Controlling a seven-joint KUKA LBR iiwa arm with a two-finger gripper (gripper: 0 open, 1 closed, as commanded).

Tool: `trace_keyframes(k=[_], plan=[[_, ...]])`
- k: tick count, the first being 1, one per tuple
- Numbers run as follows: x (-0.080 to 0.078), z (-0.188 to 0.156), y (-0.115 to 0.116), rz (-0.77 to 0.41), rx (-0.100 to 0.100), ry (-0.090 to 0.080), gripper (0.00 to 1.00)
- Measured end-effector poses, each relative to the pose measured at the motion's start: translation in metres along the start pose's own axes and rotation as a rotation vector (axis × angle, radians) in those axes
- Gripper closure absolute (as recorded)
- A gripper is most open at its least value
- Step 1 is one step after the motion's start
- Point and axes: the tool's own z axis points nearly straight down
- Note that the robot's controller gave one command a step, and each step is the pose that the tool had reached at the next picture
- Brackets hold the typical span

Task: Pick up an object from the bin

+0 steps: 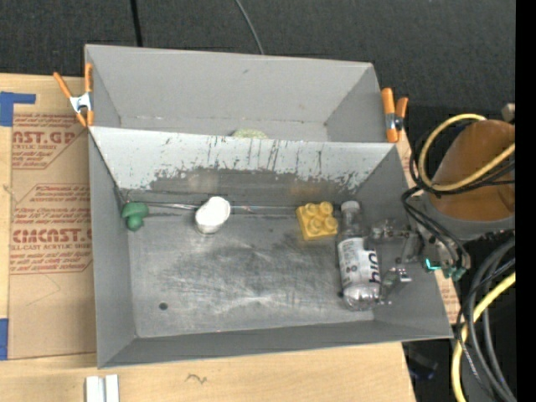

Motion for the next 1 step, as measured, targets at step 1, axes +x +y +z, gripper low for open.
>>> trace_keyframes(k=[1], plan=[[-0.0018,-0.0042,0.0007,-0.002,0.001,-0.007,0.0]])
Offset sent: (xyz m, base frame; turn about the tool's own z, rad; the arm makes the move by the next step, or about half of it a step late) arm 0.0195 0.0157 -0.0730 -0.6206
